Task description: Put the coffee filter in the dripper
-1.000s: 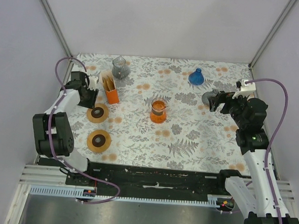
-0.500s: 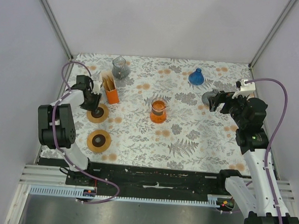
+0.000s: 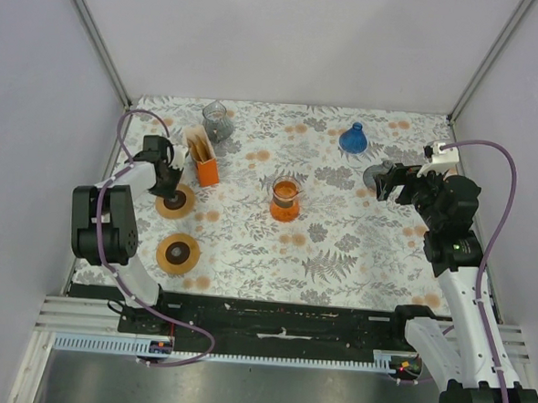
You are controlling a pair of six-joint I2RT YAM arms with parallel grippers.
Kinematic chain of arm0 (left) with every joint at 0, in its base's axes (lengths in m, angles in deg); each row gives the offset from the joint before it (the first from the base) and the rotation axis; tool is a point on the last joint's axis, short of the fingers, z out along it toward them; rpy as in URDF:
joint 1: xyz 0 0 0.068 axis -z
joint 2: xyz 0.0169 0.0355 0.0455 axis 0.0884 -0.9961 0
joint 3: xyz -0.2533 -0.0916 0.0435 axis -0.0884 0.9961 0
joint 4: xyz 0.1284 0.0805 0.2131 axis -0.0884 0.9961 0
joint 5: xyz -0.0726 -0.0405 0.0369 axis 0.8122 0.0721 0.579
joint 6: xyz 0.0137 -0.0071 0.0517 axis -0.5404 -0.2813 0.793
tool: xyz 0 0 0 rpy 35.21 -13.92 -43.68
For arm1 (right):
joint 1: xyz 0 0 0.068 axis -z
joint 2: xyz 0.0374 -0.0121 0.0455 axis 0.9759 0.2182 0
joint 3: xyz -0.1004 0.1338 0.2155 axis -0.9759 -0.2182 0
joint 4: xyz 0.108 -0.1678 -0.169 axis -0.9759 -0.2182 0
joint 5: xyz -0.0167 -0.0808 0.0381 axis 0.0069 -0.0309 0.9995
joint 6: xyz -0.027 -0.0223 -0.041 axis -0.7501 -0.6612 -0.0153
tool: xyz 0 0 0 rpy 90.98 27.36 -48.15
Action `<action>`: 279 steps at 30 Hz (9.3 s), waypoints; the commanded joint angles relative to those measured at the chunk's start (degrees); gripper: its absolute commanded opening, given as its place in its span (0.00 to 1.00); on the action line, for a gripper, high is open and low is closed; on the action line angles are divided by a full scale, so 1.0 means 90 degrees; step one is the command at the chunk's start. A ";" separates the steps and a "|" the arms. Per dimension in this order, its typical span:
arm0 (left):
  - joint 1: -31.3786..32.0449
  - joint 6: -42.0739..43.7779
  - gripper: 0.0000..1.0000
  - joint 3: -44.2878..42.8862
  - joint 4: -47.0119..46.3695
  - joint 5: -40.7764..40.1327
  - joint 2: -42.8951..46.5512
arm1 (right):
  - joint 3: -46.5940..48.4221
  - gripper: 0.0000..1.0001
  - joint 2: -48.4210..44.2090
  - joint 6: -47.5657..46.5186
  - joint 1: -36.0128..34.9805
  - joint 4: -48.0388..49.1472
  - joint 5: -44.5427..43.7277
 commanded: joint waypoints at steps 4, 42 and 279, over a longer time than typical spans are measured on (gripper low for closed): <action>-0.0318 0.0057 0.02 -0.0056 0.0191 0.0098 0.0161 | 0.0165 0.98 -0.0030 -0.0091 -0.0024 0.0115 -0.0005; 0.1221 -0.0178 0.02 -0.3786 0.3814 0.4356 0.2370 | 0.1482 0.95 0.1208 -0.3837 -0.4134 0.0740 0.2836; 0.3050 -0.4933 0.18 -0.4412 -0.0286 0.7305 0.0895 | 0.4452 0.00 0.3124 -0.0003 -0.1850 0.0086 0.3832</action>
